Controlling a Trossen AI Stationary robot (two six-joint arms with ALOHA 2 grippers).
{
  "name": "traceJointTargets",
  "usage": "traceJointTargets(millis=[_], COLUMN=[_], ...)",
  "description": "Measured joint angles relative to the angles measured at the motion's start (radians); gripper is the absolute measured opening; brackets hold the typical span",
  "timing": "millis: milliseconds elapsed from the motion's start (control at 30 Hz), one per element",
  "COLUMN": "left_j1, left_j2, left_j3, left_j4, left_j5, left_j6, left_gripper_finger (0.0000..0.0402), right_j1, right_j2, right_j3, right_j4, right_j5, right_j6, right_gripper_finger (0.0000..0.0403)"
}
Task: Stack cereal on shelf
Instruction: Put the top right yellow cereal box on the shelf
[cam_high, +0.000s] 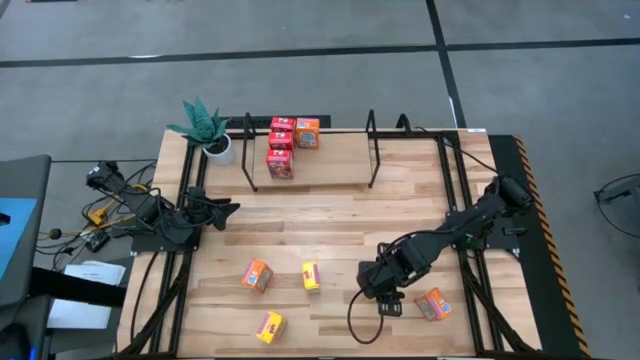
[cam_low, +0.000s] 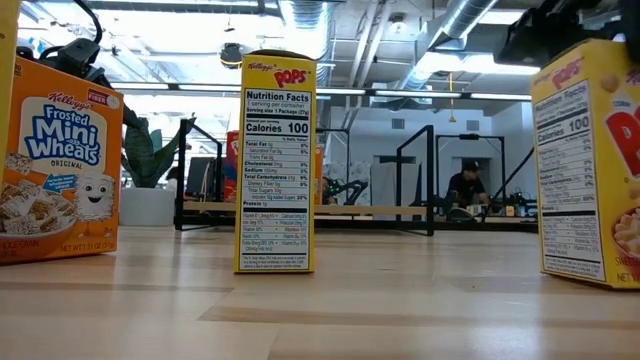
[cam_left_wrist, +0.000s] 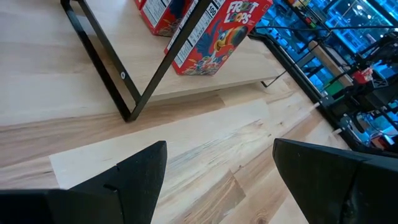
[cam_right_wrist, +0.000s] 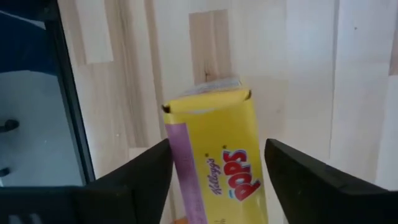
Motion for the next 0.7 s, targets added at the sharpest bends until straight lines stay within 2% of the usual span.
traceJointTargets(millis=[367,533,700], left_j1=[0.0,0.0,0.0], left_j2=[0.0,0.0,0.0], left_j3=[0.0,0.0,0.0], left_j4=[0.0,0.001,0.002], left_j5=[0.001,0.002,0.003], left_j6=[-0.004,-0.004,-0.004], left_gripper_finger=[0.0286,0.0286,0.0286], right_j1=[-0.042,-0.088,-0.184], right_j2=[0.0,-0.004,-0.004], right_j3=[0.0,0.03,0.12], right_j4=[-0.003,-0.034,-0.132], right_j5=[-0.005,-0.03,-0.03], right_j6=[-0.083,-0.197,-0.391], right_gripper_finger=[0.0184,0.0152,0.0143])
